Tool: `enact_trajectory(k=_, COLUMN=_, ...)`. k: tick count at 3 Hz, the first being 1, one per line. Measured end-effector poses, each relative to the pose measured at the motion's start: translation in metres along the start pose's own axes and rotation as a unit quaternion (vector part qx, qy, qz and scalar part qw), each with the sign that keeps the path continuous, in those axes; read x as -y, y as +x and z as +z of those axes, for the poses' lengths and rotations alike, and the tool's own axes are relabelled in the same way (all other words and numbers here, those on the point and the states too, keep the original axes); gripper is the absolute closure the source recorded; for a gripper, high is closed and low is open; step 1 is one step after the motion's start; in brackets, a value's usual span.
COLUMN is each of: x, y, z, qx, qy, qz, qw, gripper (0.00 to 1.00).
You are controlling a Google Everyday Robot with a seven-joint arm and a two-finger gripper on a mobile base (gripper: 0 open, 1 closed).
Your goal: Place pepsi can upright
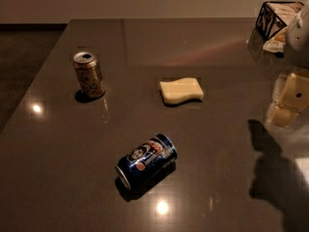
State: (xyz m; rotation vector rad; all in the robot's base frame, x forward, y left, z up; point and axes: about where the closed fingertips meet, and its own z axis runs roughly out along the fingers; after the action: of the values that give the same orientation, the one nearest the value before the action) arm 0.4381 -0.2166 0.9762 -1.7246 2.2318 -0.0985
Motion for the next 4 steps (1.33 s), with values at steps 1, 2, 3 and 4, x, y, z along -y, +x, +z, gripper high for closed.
enact_trajectory(k=1, x=-0.001, y=-0.005, z=0.001, qx=0.004, qy=-0.003, qz=-0.005, qw=1.0000, gripper=0.00)
enact_trajectory(k=2, x=-0.005, y=-0.026, z=0.008, qx=0.022, qy=-0.017, qz=-0.027, qw=0.9993, gripper=0.00)
enact_trajectory(k=3, x=-0.027, y=-0.065, z=0.019, qx=0.038, qy=-0.033, qz=-0.085, qw=0.9951, gripper=0.00)
enact_trajectory(k=4, x=-0.061, y=-0.103, z=0.034, qx=0.042, qy=-0.049, qz=-0.158, qw=0.9853, gripper=0.00)
